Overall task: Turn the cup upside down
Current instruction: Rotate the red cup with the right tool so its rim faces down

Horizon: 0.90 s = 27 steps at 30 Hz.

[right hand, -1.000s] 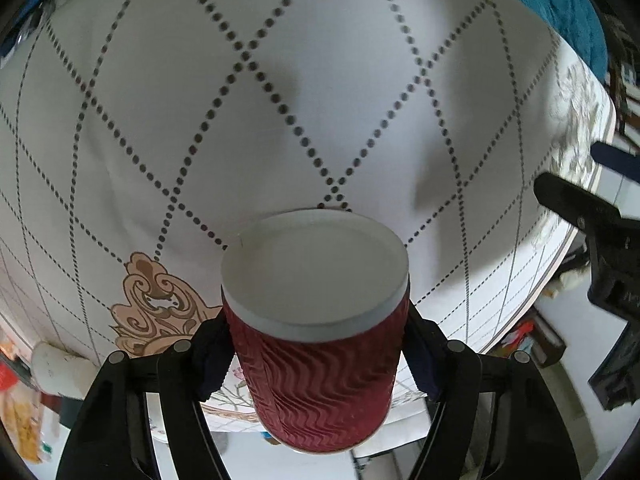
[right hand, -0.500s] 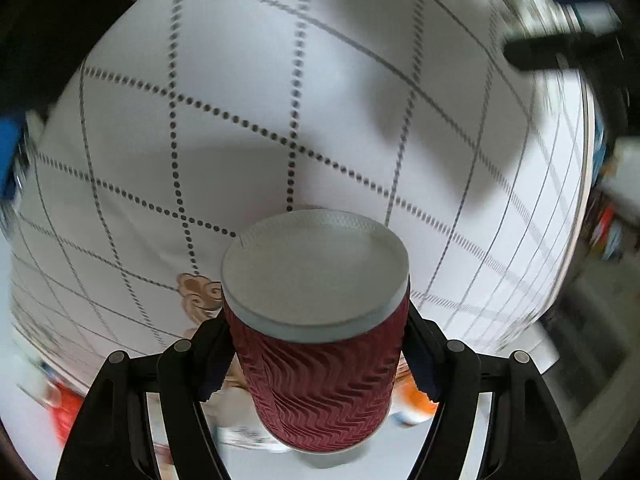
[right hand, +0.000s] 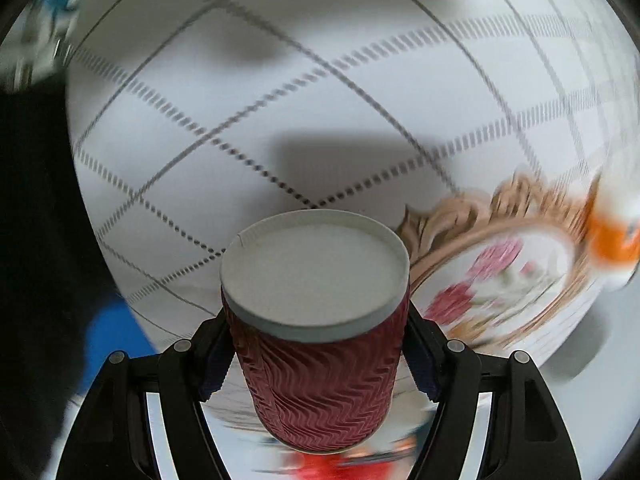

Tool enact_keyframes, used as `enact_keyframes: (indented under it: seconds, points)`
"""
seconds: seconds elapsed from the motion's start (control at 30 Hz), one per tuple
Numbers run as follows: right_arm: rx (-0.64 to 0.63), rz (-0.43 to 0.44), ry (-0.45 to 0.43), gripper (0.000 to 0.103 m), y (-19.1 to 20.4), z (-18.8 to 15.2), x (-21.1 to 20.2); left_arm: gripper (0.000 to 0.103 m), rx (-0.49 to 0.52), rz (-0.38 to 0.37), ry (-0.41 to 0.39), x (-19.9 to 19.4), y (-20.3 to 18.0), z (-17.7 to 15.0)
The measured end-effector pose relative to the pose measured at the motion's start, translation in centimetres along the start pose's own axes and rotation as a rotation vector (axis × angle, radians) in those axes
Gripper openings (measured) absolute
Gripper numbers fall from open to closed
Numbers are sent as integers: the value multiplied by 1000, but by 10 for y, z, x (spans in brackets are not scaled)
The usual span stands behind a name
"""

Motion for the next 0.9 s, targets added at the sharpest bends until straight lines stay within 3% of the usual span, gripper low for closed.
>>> enact_keyframes:
  seconds: [0.33, 0.57, 0.83, 0.9]
  points:
    - [456, 323, 16, 75, -51, -2, 15, 90, 18, 5, 3, -2, -12, -5]
    - [614, 419, 1, 75, -79, -4, 23, 90, 30, 8, 5, -2, -23, -5]
    - [716, 463, 4, 77, -119, -14, 34, 90, 58, 6, 10, -1, -40, 0]
    - [730, 480, -1, 81, -125, -22, 39, 90, 66, 4, 11, -1, -45, 1]
Point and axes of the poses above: each gripper's, at about its wrist camera, not at the fingertips, and x roughly the way its jaws point, y to its left, z to its top, the point moved 5 cm from there along x, roughly the way its jaws point, and after that the axes turned 4 degrees about -y, right-handed, at the moved point
